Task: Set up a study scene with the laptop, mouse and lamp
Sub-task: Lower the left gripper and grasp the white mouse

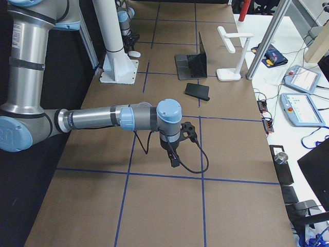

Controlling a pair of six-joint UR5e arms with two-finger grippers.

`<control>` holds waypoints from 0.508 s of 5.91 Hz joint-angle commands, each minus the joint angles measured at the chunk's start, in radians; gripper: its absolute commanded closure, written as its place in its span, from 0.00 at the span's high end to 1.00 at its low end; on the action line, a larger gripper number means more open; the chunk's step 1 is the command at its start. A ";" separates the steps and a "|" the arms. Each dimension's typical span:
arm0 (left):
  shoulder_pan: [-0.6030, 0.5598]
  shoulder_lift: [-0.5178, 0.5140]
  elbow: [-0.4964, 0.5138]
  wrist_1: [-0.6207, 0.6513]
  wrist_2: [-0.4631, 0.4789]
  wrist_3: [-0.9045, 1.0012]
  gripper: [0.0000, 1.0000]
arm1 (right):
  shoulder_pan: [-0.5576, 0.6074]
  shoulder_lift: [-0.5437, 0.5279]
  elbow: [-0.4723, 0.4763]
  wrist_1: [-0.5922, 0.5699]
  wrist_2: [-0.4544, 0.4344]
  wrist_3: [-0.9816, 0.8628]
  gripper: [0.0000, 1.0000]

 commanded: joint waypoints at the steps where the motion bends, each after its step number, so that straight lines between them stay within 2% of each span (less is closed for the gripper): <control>1: 0.000 -0.009 0.000 0.004 0.003 -0.001 0.77 | 0.000 0.001 -0.004 -0.001 0.000 0.000 1.00; 3: -0.002 -0.009 0.002 0.006 0.001 -0.001 0.81 | 0.000 0.003 -0.007 -0.001 0.000 0.000 1.00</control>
